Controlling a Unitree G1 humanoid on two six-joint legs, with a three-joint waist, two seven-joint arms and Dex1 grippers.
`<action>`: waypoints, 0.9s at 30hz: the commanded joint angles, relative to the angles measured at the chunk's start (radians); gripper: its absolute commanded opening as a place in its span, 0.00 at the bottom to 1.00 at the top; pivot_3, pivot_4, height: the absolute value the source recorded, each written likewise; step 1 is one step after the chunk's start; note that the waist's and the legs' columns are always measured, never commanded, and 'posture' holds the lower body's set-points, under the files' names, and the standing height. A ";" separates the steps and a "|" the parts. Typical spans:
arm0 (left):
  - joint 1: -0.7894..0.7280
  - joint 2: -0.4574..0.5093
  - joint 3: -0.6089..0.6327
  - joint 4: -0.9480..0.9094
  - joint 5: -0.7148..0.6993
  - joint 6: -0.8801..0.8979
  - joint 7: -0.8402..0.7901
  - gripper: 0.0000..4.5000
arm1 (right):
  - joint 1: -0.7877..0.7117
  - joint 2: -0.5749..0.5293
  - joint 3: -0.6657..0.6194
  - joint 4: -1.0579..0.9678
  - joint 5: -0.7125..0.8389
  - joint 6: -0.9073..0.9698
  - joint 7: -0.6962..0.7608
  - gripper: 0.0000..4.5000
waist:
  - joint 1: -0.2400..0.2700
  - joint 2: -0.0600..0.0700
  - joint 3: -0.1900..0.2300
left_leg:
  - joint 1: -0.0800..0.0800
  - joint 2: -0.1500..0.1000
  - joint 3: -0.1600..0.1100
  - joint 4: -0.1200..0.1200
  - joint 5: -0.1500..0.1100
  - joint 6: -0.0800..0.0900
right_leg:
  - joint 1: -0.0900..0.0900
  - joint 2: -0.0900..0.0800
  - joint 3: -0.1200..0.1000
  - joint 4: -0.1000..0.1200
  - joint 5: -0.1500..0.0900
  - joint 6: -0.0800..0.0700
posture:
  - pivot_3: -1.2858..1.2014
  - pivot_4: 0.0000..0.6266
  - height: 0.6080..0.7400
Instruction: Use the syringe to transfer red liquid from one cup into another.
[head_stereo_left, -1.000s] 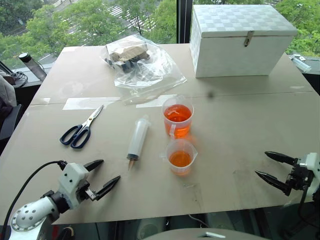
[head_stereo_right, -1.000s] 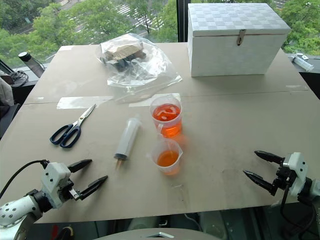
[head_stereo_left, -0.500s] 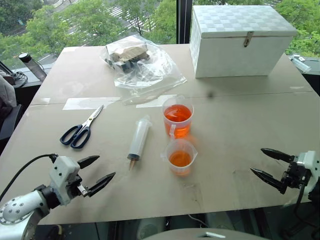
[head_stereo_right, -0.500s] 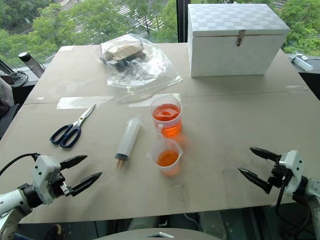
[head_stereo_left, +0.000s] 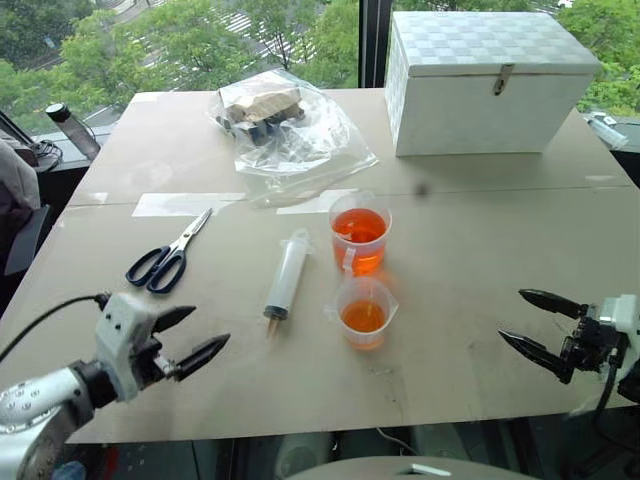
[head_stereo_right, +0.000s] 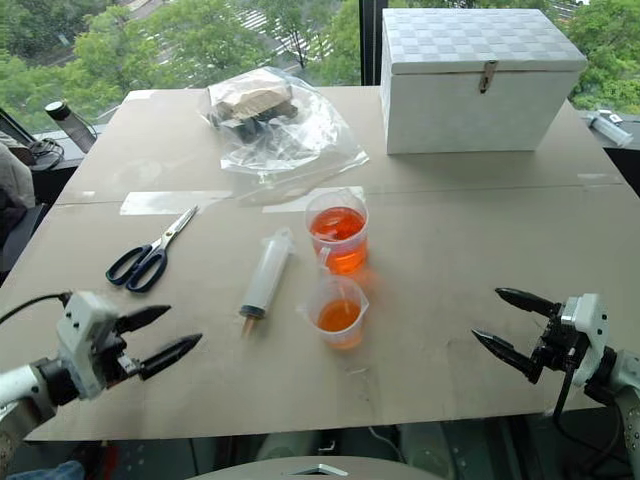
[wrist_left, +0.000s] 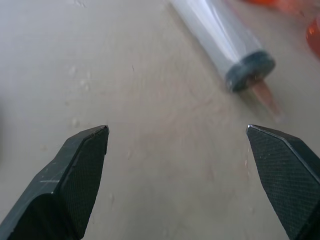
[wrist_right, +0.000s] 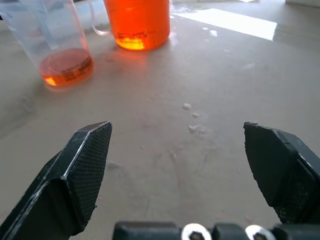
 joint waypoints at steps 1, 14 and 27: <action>-0.123 0.044 0.027 -0.144 -0.217 0.236 0.177 1.00 | -0.032 -0.051 -0.043 -0.151 0.099 0.077 -0.016 1.00 | -0.002 0.000 0.000 | 0.000 0.000 0.000 0.000 0.000 0.000 | 0.001 0.000 0.000 0.000 0.000 0.000 | 0.52 0.24 1.00; -0.858 0.070 -0.194 0.074 -0.606 1.009 0.927 1.00 | -0.463 -0.308 0.009 -0.416 0.526 0.510 -0.251 1.00 | -0.003 -0.006 0.002 | -0.002 0.000 -0.001 0.002 0.003 -0.005 | 0.000 0.003 -0.001 0.001 0.000 0.001 | 0.52 0.24 1.00; -0.961 0.268 -0.621 0.101 -1.298 0.607 1.646 1.00 | -0.615 -0.319 0.072 -0.391 0.617 0.616 -0.312 1.00 | -0.002 -0.013 0.003 | -0.003 -0.001 -0.001 0.002 0.004 -0.006 | 0.000 0.001 -0.001 0.000 0.000 0.002 | 0.52 0.24 1.00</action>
